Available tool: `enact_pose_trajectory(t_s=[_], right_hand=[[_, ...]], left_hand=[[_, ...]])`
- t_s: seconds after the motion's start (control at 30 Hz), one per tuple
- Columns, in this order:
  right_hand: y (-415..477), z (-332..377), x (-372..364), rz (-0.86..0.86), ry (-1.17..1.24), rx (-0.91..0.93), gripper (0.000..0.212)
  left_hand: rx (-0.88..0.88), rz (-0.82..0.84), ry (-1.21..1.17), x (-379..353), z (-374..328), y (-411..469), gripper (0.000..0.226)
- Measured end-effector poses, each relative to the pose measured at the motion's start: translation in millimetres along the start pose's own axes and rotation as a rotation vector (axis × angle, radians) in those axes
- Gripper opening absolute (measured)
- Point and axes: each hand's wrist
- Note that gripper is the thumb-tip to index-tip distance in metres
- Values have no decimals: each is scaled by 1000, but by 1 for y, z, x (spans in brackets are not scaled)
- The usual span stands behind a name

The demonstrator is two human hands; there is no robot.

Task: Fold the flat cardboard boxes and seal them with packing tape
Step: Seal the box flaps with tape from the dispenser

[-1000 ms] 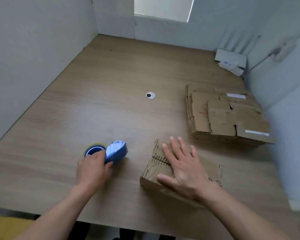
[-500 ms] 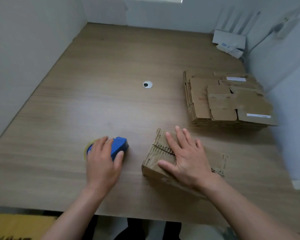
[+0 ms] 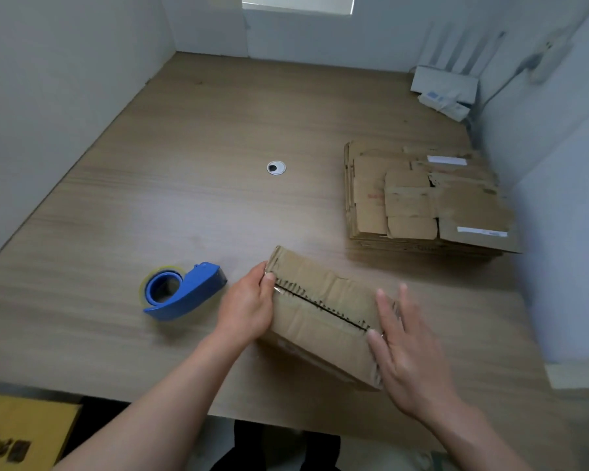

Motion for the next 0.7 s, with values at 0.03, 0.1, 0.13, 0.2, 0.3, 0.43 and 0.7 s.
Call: enact_pose_trajectory(t_s=[0.03, 0.1, 0.13, 0.2, 0.3, 0.43, 0.7], right_hand=[[-9, -6, -4, -19, 189, -46, 67], [-22, -9, -17, -61, 512, -156, 63], [-26, -7, -22, -94, 568, -185, 63], [-31, -5, -31, -199, 541, -208, 66], [-29, -13, -35, -378, 500, -208, 76], [-18, -24, -28, -470, 411, -184, 77], [-15, 15, -34, -348, 351, -190, 53]], left_hand=[[-3, -10, 8, 0, -1, 0, 34], [-5, -12, 9, -3, -5, 4, 33], [5, -10, 10, -5, -9, 8, 36], [38, -31, -5, -12, -18, 20, 48], [120, -140, -89, -30, -36, 38, 62], [335, -347, -300, -45, -56, 47, 44], [4, -40, -47, -40, -38, -31, 88]])
Point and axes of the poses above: each hand's wrist, its own y-axis towards the middle knuckle, its own x-axis out of the back of the hand, z = x × y, and after that the axes turned 13 degrees about -z, right-handed
